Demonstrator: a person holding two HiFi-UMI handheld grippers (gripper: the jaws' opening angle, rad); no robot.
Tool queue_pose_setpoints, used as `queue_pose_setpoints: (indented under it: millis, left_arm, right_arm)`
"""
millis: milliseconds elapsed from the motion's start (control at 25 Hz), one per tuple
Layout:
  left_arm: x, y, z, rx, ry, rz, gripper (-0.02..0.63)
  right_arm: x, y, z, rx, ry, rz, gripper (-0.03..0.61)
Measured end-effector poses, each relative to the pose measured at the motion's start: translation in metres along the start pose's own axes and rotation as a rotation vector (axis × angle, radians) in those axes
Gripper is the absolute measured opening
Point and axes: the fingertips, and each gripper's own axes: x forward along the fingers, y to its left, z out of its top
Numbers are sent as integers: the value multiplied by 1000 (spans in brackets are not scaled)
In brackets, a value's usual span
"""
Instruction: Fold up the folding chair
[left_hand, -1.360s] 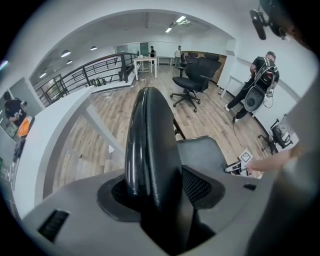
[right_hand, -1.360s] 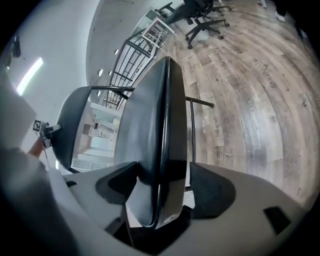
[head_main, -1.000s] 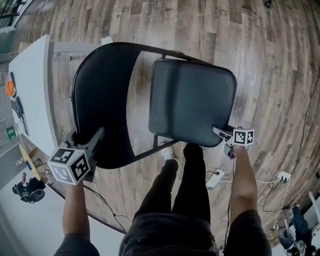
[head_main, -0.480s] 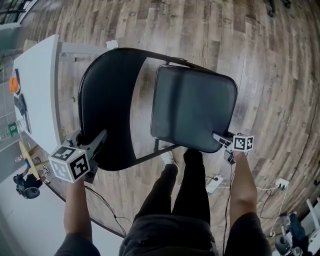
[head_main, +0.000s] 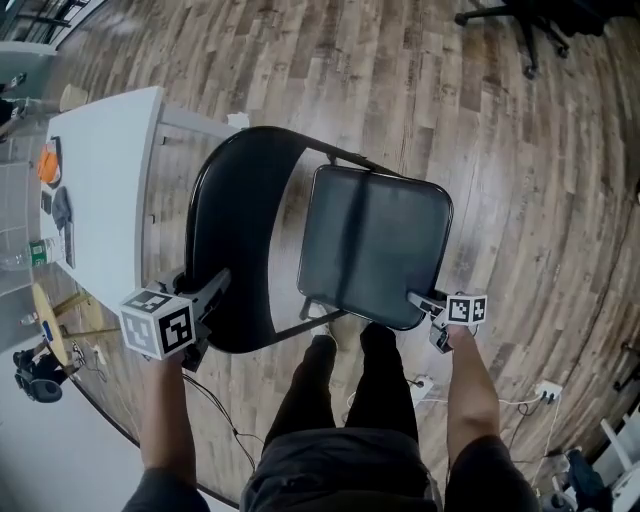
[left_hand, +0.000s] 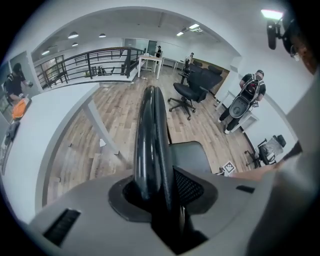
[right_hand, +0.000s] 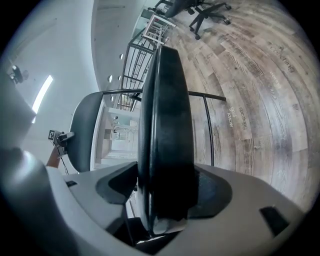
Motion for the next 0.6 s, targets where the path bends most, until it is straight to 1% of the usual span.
queue_pose_setpoints:
  millis: [80, 160, 280, 440, 600]
  left_arm:
    - [-10, -3, 0, -43, 4, -53, 116]
    - [-19, -2, 4, -69, -14, -86, 104]
    - [-37, 5, 7, -75, -31, -98, 98]
    - [-61, 17, 12, -80, -43, -126, 86]
    - [-85, 38, 15, -82, -48, -128, 84]
  right_arm:
    - [-2, 19, 1, -11, 9, -8, 309]
    - [0, 40, 12, -37, 16, -2, 302]
    - [3, 75, 12, -54, 27, 7, 301]
    - [12, 130, 7, -69, 28, 48, 301]
    - [25, 185, 2, -113, 46, 61, 301]
